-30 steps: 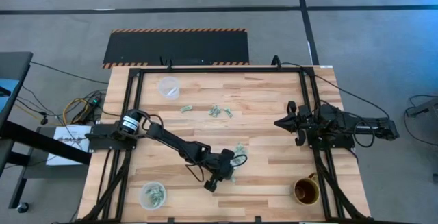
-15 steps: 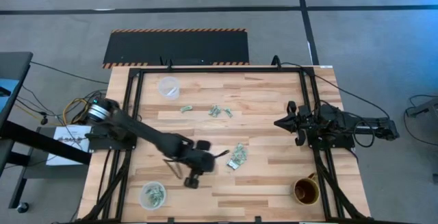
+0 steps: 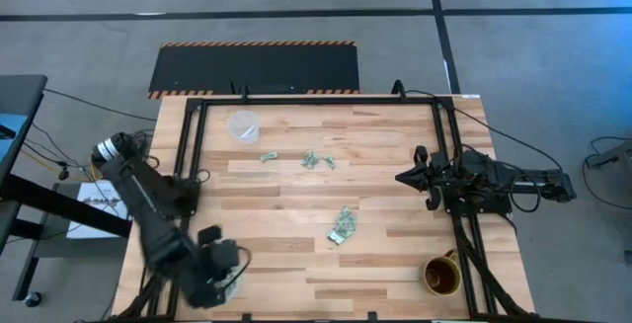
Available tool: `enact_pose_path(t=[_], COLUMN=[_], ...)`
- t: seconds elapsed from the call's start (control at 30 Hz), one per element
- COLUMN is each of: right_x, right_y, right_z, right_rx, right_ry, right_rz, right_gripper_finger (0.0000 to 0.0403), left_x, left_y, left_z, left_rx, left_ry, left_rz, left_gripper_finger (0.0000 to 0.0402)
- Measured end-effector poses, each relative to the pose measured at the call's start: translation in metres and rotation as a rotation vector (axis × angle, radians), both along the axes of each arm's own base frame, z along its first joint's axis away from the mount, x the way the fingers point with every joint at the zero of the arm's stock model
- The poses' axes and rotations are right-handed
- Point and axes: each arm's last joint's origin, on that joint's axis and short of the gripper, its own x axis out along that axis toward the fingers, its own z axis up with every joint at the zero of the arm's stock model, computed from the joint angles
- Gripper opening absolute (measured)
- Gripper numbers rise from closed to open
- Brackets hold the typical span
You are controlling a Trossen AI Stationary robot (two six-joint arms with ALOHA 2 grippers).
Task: Pick and place Stevia / Truvia into bins
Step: Put the stevia packet into the bottom transparent container
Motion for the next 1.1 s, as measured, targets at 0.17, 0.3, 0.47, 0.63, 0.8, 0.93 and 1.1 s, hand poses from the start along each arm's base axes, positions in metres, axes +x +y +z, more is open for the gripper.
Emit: enact_pose_path(t=[0.17, 0.3, 0.47, 0.63, 0.8, 0.93, 1.1], right_x=[0.0, 0.0, 0.0, 0.0, 0.0, 0.0, 0.0], right_y=[0.0, 0.0, 0.0, 0.0, 0.0, 0.0, 0.0], right_z=[0.0, 0.0, 0.0, 0.0, 0.0, 0.0, 0.0], right_rx=[0.0, 0.0, 0.0, 0.0, 0.0, 0.0, 0.0], right_ry=[0.0, 0.0, 0.0, 0.0, 0.0, 0.0, 0.0], right_rz=[-0.001, 0.0, 0.0, 0.0, -0.001, 0.0, -0.001], right_gripper_finger=[0.0, 0.0, 0.0, 0.0, 0.0, 0.0, 0.0], left_x=[-0.024, -0.033, -0.029, -0.025, -0.026, -0.028, -0.029], left_y=[-0.022, -0.029, -0.034, -0.037, -0.036, -0.033, -0.033], left_z=[-0.009, -0.018, -0.028, -0.039, -0.048, -0.055, -0.057], left_rx=[-0.031, -0.005, 0.023, 0.034, 0.039, 0.053, 0.049], left_ry=[0.025, 0.058, 0.085, 0.122, 0.14, 0.166, 0.206], left_rz=[0.115, 0.148, 0.153, 0.16, 0.174, 0.183, 0.182], left_gripper_finger=[0.0, 0.0, 0.0, 0.0, 0.0, 0.0, 0.0025])
